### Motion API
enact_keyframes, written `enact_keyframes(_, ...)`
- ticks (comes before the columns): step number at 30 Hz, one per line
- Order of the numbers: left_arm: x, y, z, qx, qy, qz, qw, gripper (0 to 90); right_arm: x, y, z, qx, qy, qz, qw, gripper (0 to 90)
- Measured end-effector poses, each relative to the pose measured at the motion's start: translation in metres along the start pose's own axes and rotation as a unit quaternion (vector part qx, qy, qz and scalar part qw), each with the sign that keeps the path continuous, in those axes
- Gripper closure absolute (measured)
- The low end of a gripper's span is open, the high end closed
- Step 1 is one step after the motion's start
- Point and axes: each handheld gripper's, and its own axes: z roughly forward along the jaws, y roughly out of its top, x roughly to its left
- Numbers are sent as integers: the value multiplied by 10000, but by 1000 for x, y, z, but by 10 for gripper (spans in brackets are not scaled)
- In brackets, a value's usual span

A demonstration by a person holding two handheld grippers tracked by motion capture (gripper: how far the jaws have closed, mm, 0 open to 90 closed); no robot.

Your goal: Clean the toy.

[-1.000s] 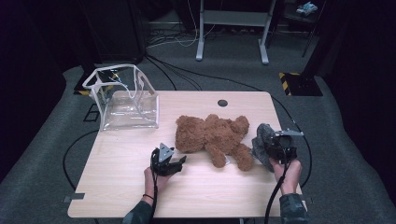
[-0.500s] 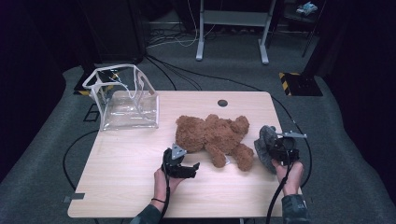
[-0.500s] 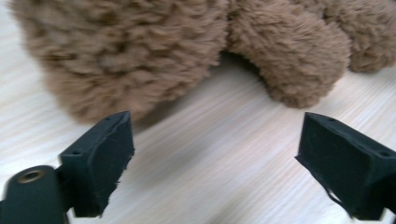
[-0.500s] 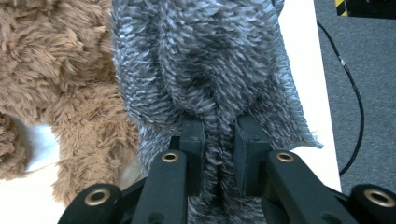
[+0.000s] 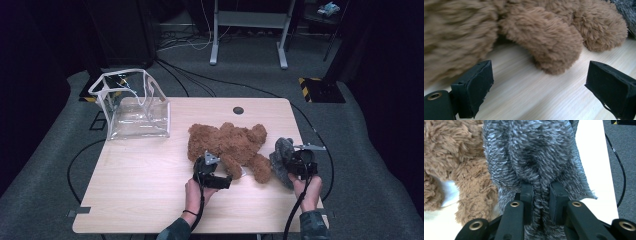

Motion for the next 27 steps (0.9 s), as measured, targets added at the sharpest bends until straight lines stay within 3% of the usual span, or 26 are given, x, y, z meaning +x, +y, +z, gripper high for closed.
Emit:
enact_keyframes(6, -5, 9, 20, 81, 42, -207, 9997, 75, -1, 0, -1, -10, -2, 41, 10000, 760)
enact_keyframes(11, -12, 10, 39, 22, 311, -516, 9982, 83, -1, -3, 0, -16, 116, 128, 9999, 759)
enact_keyframes(16, -18, 13, 45, 34, 289, -496, 9983, 113, -3, -6, 0, -5, 118, 146, 9998, 759)
enact_keyframes(22, -22, 14, 55, 201, 355, -550, 9977, 229, -6, -6, -1, 10, 34, 105, 9999, 759)
enact_keyframes(25, -22, 12, 56, 160, 353, -596, 9975, 382, -6, -7, -1, 16, -35, 91, 10000, 759)
enact_keyframes(27, -22, 13, 54, 123, 318, -473, 9983, 472, -5, -7, 0, 42, -106, 52, 9999, 759)
